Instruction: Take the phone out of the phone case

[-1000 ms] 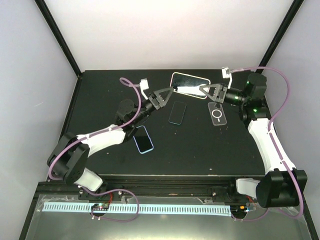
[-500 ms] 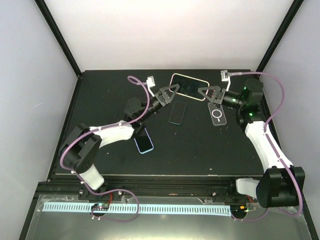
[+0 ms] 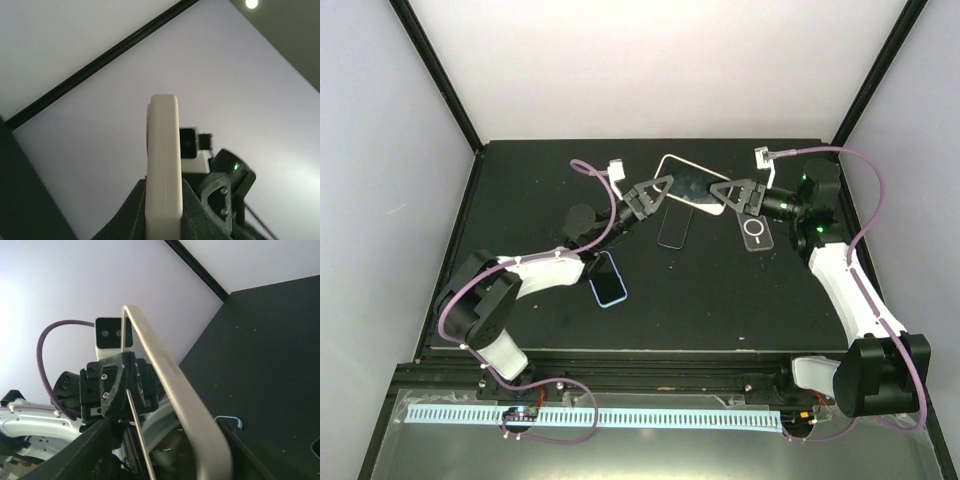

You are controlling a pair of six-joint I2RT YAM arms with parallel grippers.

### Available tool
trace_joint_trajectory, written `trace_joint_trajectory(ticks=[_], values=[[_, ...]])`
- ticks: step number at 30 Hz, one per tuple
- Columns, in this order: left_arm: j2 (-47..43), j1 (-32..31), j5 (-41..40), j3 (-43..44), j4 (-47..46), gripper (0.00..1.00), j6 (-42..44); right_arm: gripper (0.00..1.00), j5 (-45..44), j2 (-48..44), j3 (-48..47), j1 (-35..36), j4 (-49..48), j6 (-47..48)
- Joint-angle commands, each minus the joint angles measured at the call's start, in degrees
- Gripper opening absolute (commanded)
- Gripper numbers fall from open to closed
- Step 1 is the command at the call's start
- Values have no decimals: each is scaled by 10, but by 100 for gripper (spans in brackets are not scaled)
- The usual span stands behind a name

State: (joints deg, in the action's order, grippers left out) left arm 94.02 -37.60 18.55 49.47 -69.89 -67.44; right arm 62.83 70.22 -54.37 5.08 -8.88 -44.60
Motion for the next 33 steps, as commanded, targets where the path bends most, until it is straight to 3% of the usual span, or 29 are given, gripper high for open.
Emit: trace_joint_trajectory(ticks=[1, 4, 7, 12, 16, 19, 26, 33], values=[[-66, 38, 52, -50, -45, 4, 17, 59, 11, -6, -57, 3, 229, 253], [-118, 73, 117, -87, 24, 2, 35, 65, 0, -10, -72, 2, 336, 379], [-185, 103, 188, -100, 166, 2, 95, 68, -11, -18, -88, 2, 421, 513], [-285, 106, 288, -28, 541, 2, 341, 71, -3, -5, -123, 16, 555, 699], [-324, 106, 339, 23, 732, 3, 473, 67, -17, 23, -154, 80, 621, 763], [-336, 106, 383, 33, 775, 3, 513, 64, -19, 27, -150, 133, 589, 742], [-345, 102, 427, 37, 773, 2, 519, 51, 2, 34, -133, 218, 514, 665], [-343, 98, 442, 37, 761, 2, 512, 42, -20, 38, -103, 261, 464, 612]])
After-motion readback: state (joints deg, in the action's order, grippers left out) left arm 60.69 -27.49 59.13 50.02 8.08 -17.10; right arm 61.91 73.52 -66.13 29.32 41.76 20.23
